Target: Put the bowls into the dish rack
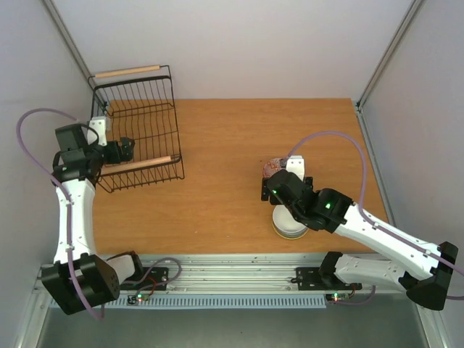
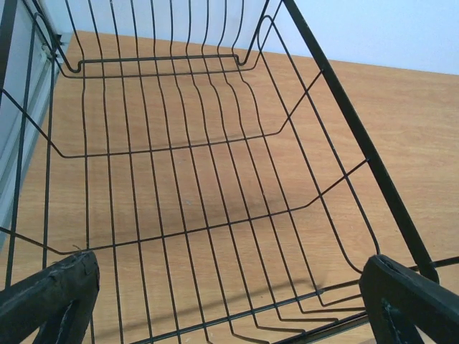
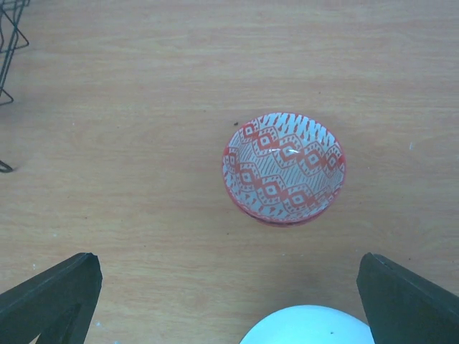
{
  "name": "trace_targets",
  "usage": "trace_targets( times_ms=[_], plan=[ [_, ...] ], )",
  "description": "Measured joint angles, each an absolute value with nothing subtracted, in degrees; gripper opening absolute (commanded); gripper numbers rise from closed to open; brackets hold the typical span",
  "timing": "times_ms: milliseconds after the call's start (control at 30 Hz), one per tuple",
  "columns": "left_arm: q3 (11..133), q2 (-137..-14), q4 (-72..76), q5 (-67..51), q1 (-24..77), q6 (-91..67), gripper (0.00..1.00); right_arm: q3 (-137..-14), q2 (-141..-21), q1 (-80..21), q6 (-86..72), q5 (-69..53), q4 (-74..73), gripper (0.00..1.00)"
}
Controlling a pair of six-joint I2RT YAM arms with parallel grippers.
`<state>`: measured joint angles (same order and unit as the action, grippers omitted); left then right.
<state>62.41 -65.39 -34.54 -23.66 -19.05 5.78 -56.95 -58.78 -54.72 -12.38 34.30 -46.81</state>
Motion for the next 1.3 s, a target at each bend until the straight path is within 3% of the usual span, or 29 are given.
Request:
trace_targets(
  times_ms=[400, 833, 1100, 1300],
  plan=[
    [61.7, -66.2, -34.8, -20.4, -19.3, 5.8, 0.99, -56.9, -60.7, -54.7, -14.2, 39.4, -48.5, 0.99],
    [63.8, -70.1, -34.9, -12.0, -21.1, 6.9, 0.99, -55.9, -63.5, -54.8, -14.8, 36.2, -44.2, 0.99],
    [64.8, -73.0, -34.4, -11.0, -28.7, 7.1, 0.99, -67.2, -79.4, -55.0, -3.2, 31.4, -37.4, 0.99],
    [68.6, -84.1, -33.8, -11.2, -32.0, 7.8, 0.99, -74.2, -86.8, -55.0, 1.8, 28.4, -32.1, 0.99]
  ],
)
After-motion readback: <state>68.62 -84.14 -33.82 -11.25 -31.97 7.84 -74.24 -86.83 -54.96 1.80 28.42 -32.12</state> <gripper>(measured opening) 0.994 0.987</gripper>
